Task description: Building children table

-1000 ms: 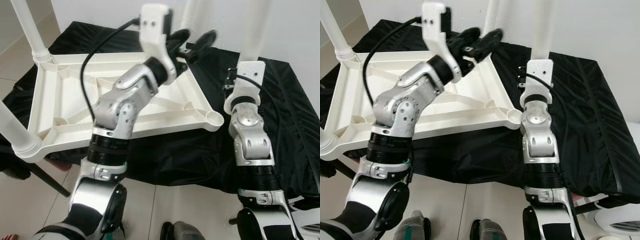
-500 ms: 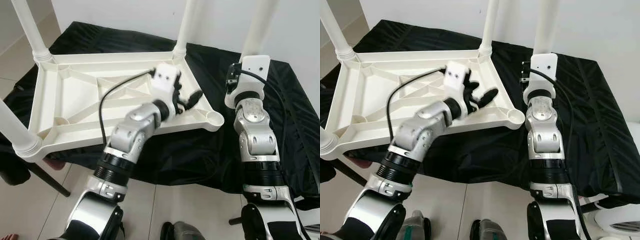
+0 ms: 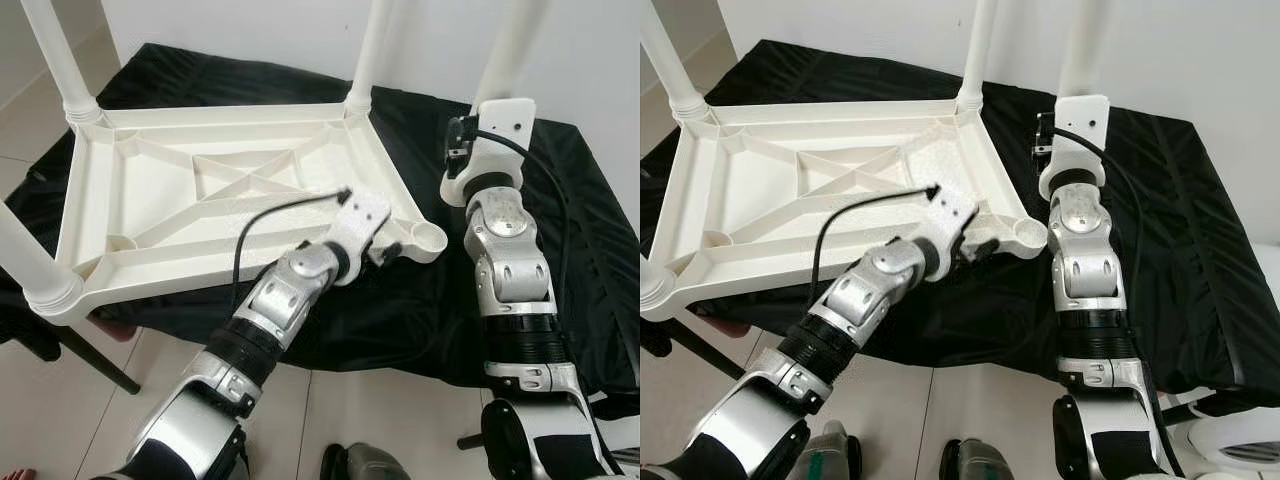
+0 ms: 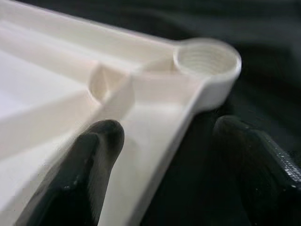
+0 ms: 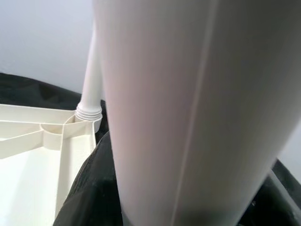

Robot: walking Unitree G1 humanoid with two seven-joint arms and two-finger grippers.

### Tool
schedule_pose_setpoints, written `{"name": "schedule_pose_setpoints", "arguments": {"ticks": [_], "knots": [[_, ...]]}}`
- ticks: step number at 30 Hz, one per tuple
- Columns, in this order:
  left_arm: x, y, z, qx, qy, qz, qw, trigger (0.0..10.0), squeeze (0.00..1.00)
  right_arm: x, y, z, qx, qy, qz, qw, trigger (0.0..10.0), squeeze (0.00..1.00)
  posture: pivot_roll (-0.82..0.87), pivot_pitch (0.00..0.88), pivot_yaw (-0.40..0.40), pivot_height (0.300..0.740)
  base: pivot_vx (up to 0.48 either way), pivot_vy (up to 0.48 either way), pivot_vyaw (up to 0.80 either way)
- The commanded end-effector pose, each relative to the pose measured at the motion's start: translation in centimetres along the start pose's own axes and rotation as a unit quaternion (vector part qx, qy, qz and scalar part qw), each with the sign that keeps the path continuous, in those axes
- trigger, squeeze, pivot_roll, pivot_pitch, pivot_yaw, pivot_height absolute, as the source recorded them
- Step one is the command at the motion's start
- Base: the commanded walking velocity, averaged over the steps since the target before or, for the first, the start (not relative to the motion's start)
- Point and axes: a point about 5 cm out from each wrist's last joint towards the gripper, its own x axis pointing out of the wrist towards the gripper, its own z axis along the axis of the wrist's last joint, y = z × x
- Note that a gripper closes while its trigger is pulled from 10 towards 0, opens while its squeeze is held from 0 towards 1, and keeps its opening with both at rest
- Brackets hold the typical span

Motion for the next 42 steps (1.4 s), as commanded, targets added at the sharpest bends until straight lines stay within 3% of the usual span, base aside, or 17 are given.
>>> {"name": "schedule_pose_setpoints", "arguments": {"ticks": [1,3,5,19,20,21,22,33,34,35,36,38,39,42], "knots": [[0.3,-0.5,0.4,0.024,-0.002,-0.017,1.0,10.0,0.0,0.1,-0.2,0.2,0.004,-0.006,-0.001,1.0,10.0,0.0,0.06,0.03,-0.096,0.74,0.0,0.0,0.0],[0.8,-0.8,-0.1,0.064,0.018,-0.017,0.998,10.0,0.0,0.1,-0.2,0.2,0.004,-0.006,-0.002,1.0,10.0,0.0,0.06,0.032,-0.09,0.74,0.0,0.0,0.0],[1.0,-0.9,-0.4,0.077,0.027,-0.017,0.997,10.0,0.0,0.1,-0.2,0.2,0.004,-0.007,-0.003,1.0,10.0,0.0,0.06,0.032,-0.089,0.74,0.0,0.0,0.0],[2.2,-1.2,-0.1,0.126,0.037,-0.044,0.99,10.0,0.0,0.0,-0.7,-0.1,0.005,-0.004,-0.013,1.0,10.0,0.0,0.04,0.037,-0.07,0.74,0.0,0.0,0.0],[2.2,-1.3,-0.1,0.127,0.037,-0.051,0.99,7.6,0.0,0.0,-0.7,-0.1,0.005,-0.003,-0.013,1.0,10.0,0.0,0.04,0.037,-0.067,0.74,0.0,0.0,0.0],[2.2,-1.3,-0.1,0.126,0.035,-0.058,0.99,3.0,0.0,0.0,-0.7,-0.2,0.006,-0.002,-0.013,1.0,10.0,0.0,0.04,0.037,-0.067,0.74,0.0,0.0,0.0],[2.2,-1.4,-0.1,0.126,0.032,-0.064,0.989,0.0,0.0,-0.1,-0.7,-0.2,0.006,-0.001,-0.013,1.0,10.0,0.0,0.04,0.038,-0.066,0.74,0.0,0.0,0.0],[2.1,-1.6,-1.2,0.131,0.044,-0.088,0.986,0.1,0.0,-0.2,-1.1,-0.5,-0.003,0.003,-0.014,1.0,10.0,0.0,0.03,0.04,-0.067,0.74,0.0,0.0,0.0],[2.0,-1.7,-1.4,0.132,0.048,-0.094,0.986,0.8,0.0,-0.2,-1.2,-0.5,-0.004,0.003,-0.012,1.0,10.0,0.0,0.03,0.04,-0.07,0.74,0.0,0.0,0.0],[2.0,-1.7,-1.4,0.132,0.048,-0.094,0.986,0.8,0.0,-0.2,-1.2,-0.5,-0.004,0.003,-0.012,1.0,10.0,0.0,0.03,0.04,-0.07,0.74,0.0,0.0,0.0],[2.0,-1.7,-1.7,0.136,0.053,-0.102,0.984,4.5,0.0,-0.1,-1.2,-0.6,-0.005,0.004,-0.012,1.0,10.0,0.0,0.03,0.04,-0.07,0.74,0.0,0.0,0.0],[2.0,-1.7,-1.7,0.136,0.053,-0.102,0.984,4.5,0.0,-0.1,-1.2,-0.6,-0.005,0.004,-0.012,1.0,10.0,0.0,0.03,0.04,-0.07,0.74,0.0,0.0,0.0],[1.9,-1.7,-2.2,0.14,0.066,-0.11,0.982,10.0,0.0,0.0,-1.3,-0.6,-0.007,0.004,-0.01,1.0,10.0,0.0,0.03,0.039,-0.069,0.74,0.0,0.0,0.0],[1.8,-1.7,-2.7,0.14,0.079,-0.115,0.98,10.0,0.0,0.0,-1.4,-0.6,-0.009,0.004,-0.01,1.0,10.0,0.0,0.03,0.036,-0.069,0.74,0.0,0.0,0.0]]}}
